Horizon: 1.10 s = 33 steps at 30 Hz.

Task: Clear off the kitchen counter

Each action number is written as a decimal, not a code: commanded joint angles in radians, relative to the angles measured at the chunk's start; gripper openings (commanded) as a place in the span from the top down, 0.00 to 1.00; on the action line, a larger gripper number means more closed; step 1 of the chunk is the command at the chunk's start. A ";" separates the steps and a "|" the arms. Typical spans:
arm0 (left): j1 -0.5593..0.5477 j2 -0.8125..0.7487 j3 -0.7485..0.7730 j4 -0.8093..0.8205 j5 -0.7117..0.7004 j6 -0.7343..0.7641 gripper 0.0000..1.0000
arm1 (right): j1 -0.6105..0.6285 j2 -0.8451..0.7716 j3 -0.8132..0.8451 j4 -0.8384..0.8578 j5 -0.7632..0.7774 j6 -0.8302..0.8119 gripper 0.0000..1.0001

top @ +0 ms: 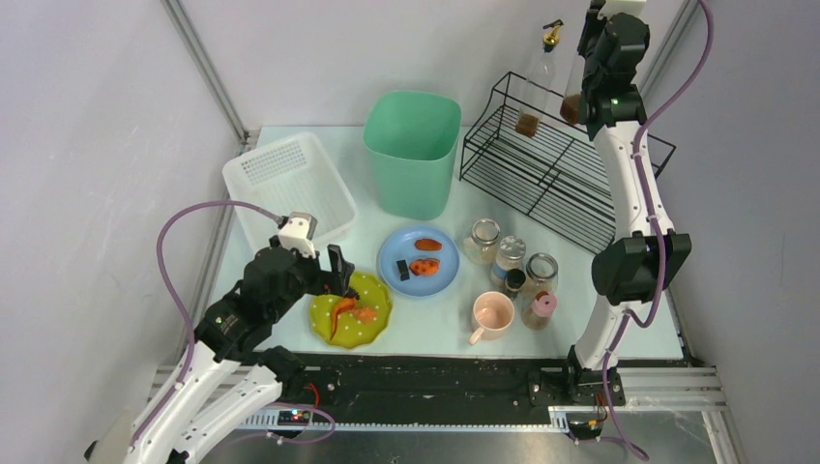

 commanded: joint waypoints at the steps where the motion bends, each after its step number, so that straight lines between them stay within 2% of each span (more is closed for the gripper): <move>1: 0.003 0.005 0.007 0.009 -0.008 0.029 0.02 | 0.006 0.015 0.048 0.035 0.017 -0.022 1.00; 33: 0.006 0.015 0.007 0.008 -0.010 0.030 0.02 | -0.026 0.065 0.079 0.042 0.097 -0.033 1.00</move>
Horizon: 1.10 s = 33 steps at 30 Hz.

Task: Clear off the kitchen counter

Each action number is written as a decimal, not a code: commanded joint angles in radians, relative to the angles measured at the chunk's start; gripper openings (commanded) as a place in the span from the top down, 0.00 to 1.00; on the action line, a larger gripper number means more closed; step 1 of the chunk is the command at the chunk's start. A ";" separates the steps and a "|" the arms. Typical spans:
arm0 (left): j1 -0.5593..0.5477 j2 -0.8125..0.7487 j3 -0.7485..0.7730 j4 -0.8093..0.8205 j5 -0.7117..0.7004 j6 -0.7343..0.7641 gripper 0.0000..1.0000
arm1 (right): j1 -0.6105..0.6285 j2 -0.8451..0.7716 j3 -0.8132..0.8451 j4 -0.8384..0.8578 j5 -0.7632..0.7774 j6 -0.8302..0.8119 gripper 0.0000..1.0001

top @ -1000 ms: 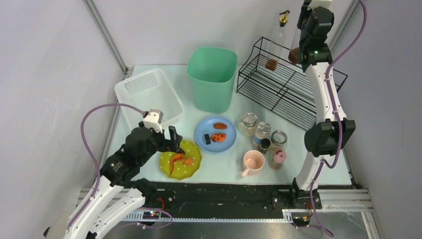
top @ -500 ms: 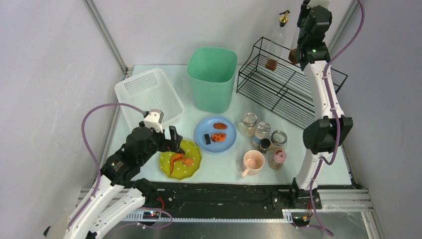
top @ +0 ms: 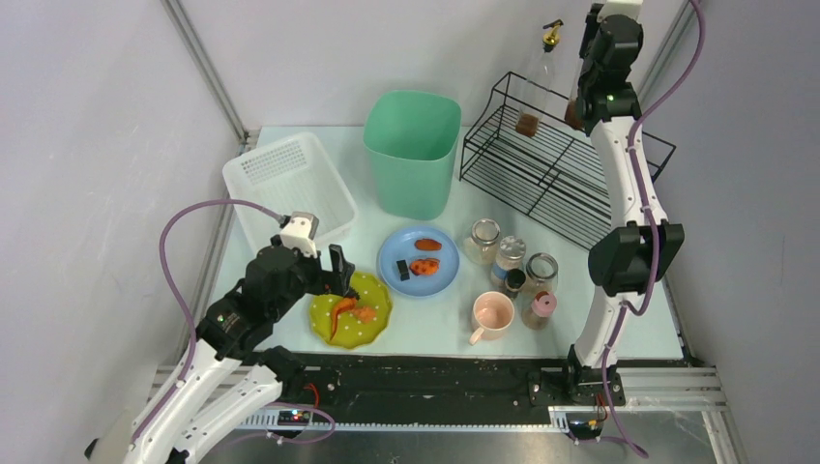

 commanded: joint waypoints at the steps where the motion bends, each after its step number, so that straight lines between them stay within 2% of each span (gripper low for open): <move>1: 0.006 0.003 0.007 0.008 -0.010 0.021 0.02 | -0.019 0.000 0.028 0.047 0.023 -0.021 1.00; 14: 0.009 0.001 0.007 0.008 -0.008 0.022 0.02 | 0.021 0.002 0.000 0.040 -0.018 -0.001 1.00; 33: 0.009 -0.001 0.007 0.008 -0.004 0.022 0.02 | 0.064 -0.012 -0.169 0.133 -0.046 0.067 1.00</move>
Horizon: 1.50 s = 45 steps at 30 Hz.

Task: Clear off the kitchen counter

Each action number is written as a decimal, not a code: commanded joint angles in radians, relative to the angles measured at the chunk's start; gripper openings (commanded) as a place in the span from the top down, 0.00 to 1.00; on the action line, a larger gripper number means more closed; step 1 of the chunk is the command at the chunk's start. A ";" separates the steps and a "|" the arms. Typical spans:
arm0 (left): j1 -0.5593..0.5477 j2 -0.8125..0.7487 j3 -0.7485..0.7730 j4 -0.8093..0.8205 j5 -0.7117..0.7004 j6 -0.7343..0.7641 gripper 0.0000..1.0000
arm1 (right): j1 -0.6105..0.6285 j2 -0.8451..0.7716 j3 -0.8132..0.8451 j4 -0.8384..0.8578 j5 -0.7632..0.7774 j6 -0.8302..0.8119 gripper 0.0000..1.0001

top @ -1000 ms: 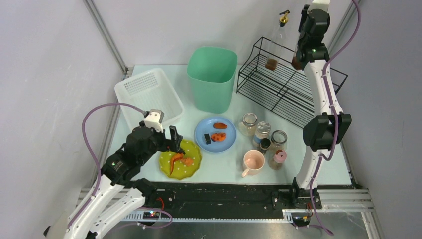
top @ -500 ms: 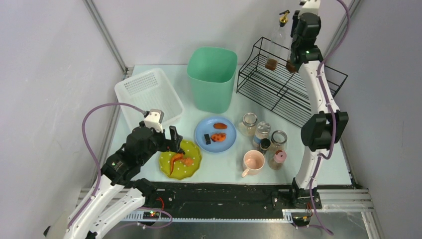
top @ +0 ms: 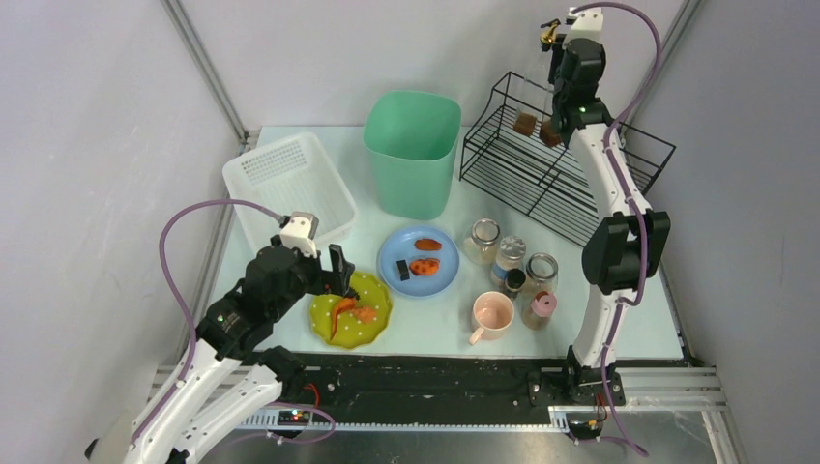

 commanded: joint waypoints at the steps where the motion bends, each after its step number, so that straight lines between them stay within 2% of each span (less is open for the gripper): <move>1: 0.005 -0.001 0.008 0.009 -0.003 0.022 0.02 | 0.002 -0.046 -0.027 0.121 -0.006 0.031 1.00; 4: 0.006 0.000 0.007 0.009 -0.002 0.022 0.02 | -0.001 -0.050 -0.044 0.110 0.002 0.051 0.96; 8: 0.006 0.003 0.007 0.008 -0.002 0.022 0.02 | -0.005 -0.061 -0.073 0.109 0.019 0.061 0.71; 14: 0.006 0.007 0.007 0.008 0.000 0.023 0.02 | -0.009 -0.102 -0.100 0.117 0.029 0.054 0.42; 21: 0.008 0.006 0.008 0.008 0.000 0.022 0.02 | -0.010 -0.186 -0.144 0.099 0.064 0.041 0.23; 25: 0.007 -0.002 0.007 0.008 0.000 0.021 0.02 | -0.008 -0.274 -0.238 0.140 0.089 0.038 0.18; 31: 0.008 -0.022 0.006 0.009 0.006 0.020 0.02 | 0.000 -0.461 -0.453 0.160 0.070 0.108 0.18; 35: 0.006 -0.026 0.006 0.010 0.007 0.020 0.02 | 0.044 -0.581 -0.539 0.017 -0.005 0.182 0.20; 39: 0.007 -0.032 0.006 0.008 0.004 0.019 0.02 | 0.167 -0.686 -0.619 -0.134 0.034 0.144 0.20; 45: 0.007 -0.050 0.002 0.008 -0.005 0.014 0.02 | 0.294 -0.767 -0.668 -0.401 -0.086 0.317 0.18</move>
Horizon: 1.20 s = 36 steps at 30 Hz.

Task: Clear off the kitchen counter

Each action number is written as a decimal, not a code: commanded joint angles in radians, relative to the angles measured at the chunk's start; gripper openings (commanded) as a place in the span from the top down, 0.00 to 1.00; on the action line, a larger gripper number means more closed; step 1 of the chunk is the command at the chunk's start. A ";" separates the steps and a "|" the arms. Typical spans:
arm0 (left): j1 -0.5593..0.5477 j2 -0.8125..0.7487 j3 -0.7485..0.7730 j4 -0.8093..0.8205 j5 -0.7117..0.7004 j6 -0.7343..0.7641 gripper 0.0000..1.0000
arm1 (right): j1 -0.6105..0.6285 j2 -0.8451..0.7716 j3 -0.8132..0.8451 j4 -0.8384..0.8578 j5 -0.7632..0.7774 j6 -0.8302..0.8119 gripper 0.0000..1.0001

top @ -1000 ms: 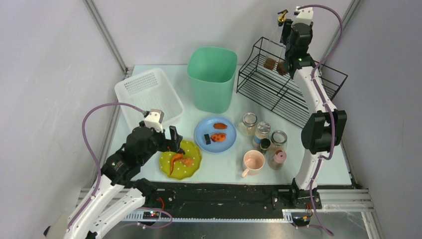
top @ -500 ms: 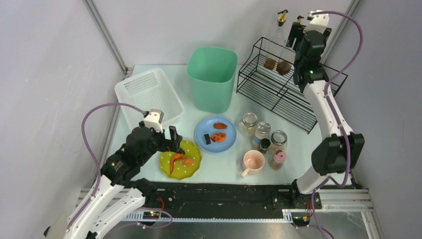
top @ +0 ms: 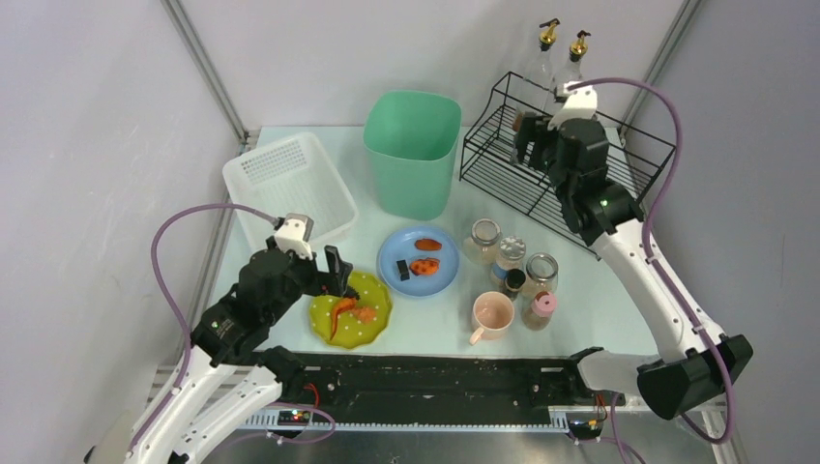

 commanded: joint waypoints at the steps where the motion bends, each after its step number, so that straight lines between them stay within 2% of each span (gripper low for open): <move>1: 0.004 -0.016 0.003 0.008 -0.009 0.014 0.02 | 0.074 -0.056 -0.040 -0.219 -0.066 0.123 0.18; 6: 0.005 -0.027 0.001 0.009 -0.017 0.012 0.02 | 0.216 -0.095 -0.107 -0.320 0.046 0.137 0.16; 12: 0.003 -0.025 0.001 0.009 -0.012 0.012 0.02 | 0.257 -0.080 -0.181 -0.427 0.037 0.246 0.15; 17: 0.002 -0.016 0.002 0.008 -0.005 0.013 0.02 | 0.261 -0.058 -0.238 -0.471 0.100 0.332 0.12; 27: 0.002 -0.005 0.002 0.008 0.006 0.013 0.02 | 0.230 0.015 -0.307 -0.494 0.037 0.393 0.12; 36: 0.003 0.010 0.002 0.008 0.011 0.016 0.02 | 0.225 0.022 -0.348 -0.456 0.000 0.401 0.20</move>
